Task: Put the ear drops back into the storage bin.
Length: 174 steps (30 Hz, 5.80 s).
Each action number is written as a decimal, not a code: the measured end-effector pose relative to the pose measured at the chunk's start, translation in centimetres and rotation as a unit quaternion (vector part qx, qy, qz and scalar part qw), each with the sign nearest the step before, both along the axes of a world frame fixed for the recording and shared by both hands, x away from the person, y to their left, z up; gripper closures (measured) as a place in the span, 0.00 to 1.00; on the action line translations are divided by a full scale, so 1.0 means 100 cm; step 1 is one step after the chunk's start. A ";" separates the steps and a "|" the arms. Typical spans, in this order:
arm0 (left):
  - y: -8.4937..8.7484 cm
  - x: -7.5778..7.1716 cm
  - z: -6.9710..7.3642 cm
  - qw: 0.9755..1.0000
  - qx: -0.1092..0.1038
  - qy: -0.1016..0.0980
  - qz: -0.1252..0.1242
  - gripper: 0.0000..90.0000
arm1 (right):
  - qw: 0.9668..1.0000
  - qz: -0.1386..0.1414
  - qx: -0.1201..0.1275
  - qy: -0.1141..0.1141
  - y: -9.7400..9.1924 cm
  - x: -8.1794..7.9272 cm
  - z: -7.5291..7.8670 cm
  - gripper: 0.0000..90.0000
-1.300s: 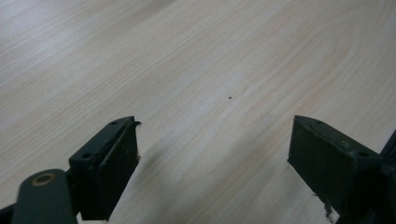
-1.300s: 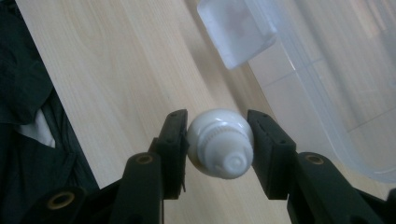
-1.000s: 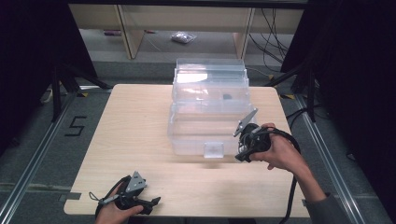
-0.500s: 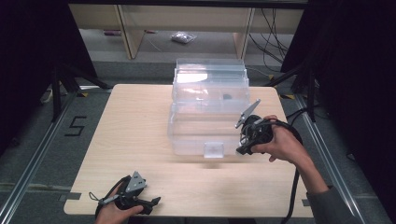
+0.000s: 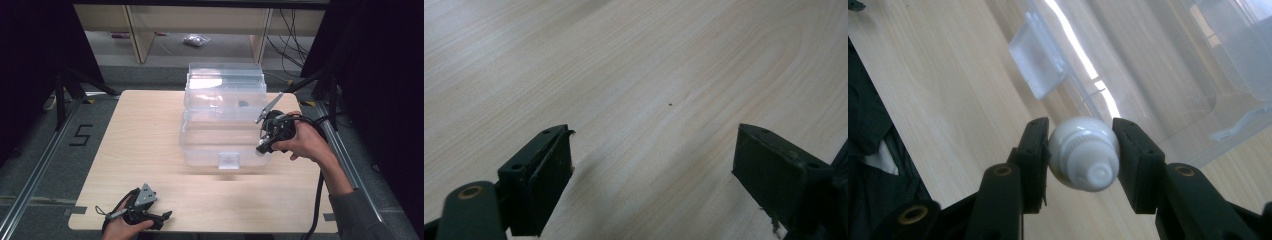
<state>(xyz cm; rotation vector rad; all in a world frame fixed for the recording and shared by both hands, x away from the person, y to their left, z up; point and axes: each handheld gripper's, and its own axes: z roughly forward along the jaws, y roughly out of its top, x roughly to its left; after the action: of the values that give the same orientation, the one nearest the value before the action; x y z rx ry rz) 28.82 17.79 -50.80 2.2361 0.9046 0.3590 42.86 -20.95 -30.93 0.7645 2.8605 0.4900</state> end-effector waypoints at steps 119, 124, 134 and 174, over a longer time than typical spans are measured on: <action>0.000 0.000 0.000 1.000 -0.001 0.001 -0.004 0.17 | 0.985 -0.110 -0.091 0.101 -0.008 0.096 -0.108 0.67; 0.000 0.000 0.000 1.000 -0.001 0.001 -0.004 0.17 | 0.985 -0.103 -0.083 0.106 -0.009 0.097 -0.111 0.67; -0.001 0.000 0.000 1.000 -0.002 0.002 -0.004 0.17 | 0.984 -0.114 -0.079 0.115 -0.010 0.093 -0.113 0.67; 0.000 0.000 0.000 1.000 -0.001 0.002 -0.002 0.17 | 0.990 -0.141 0.019 0.020 -0.004 0.069 -0.056 0.30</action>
<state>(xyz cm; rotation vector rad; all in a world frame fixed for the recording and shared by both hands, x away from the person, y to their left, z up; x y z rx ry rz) 28.87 17.75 -50.82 2.2379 0.9022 0.3510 49.78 -21.31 -36.52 1.1746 2.7216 0.4940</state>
